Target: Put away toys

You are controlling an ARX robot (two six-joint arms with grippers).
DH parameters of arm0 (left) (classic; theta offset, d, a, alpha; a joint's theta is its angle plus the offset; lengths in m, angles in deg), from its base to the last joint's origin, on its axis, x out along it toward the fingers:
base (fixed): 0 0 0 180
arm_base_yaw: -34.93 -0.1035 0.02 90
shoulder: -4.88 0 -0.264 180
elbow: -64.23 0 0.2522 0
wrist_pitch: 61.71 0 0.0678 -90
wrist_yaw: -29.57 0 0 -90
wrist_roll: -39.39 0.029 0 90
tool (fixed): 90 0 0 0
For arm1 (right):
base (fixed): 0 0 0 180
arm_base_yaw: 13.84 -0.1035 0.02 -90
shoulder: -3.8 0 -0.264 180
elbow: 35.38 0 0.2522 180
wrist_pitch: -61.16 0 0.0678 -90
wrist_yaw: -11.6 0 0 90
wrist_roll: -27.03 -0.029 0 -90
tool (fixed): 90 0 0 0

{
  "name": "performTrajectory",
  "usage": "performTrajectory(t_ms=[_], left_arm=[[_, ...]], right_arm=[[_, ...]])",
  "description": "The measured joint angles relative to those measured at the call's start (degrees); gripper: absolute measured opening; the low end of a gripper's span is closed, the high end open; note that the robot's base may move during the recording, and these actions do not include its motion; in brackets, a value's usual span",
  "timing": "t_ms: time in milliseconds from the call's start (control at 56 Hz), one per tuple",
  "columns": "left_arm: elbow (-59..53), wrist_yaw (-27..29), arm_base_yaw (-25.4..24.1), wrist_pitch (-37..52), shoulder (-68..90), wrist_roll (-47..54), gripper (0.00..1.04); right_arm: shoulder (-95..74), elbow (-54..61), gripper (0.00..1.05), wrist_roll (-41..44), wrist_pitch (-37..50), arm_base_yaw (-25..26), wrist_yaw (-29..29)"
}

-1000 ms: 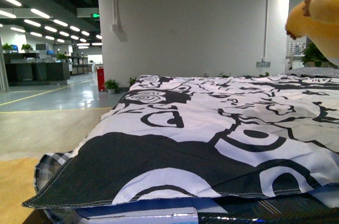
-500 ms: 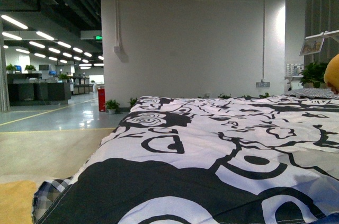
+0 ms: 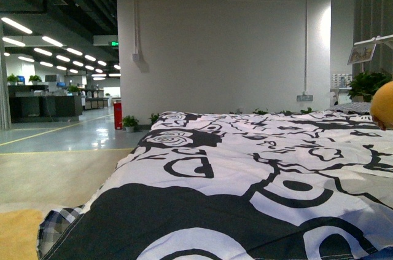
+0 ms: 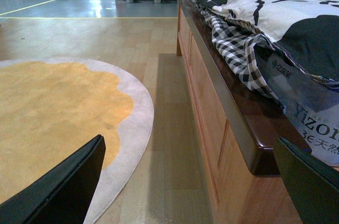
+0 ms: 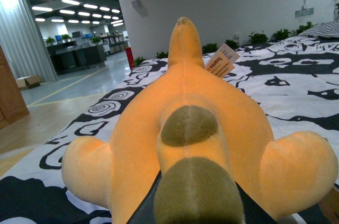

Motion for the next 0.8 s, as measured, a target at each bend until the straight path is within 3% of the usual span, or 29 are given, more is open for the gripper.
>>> performTrajectory(t_ms=[71, 107, 518, 607, 804], left_arm=[[0.0, 0.0, 0.0, 0.0, 0.0, 0.0, 0.99], [0.0, 0.0, 0.0, 0.0, 0.0, 0.0, 0.99], [0.0, 0.0, 0.0, 0.0, 0.0, 0.0, 0.99], [0.0, 0.0, 0.0, 0.0, 0.0, 0.0, 0.99], [0.0, 0.0, 0.0, 0.0, 0.0, 0.0, 0.99]], right_arm=[[2.71, 0.24, 0.07, 6.49, -10.84, -2.64, -4.44], [3.69, 1.53, 0.07, 7.8, -12.02, -3.67, -5.38], [13.42, 13.9, 0.07, 13.0, -9.99, -13.09, -14.8], [15.26, 15.5, 0.07, 13.11, -9.99, -18.25, -21.2], [18.1, 18.14, 0.07, 13.27, -9.97, -20.52, -21.94]])
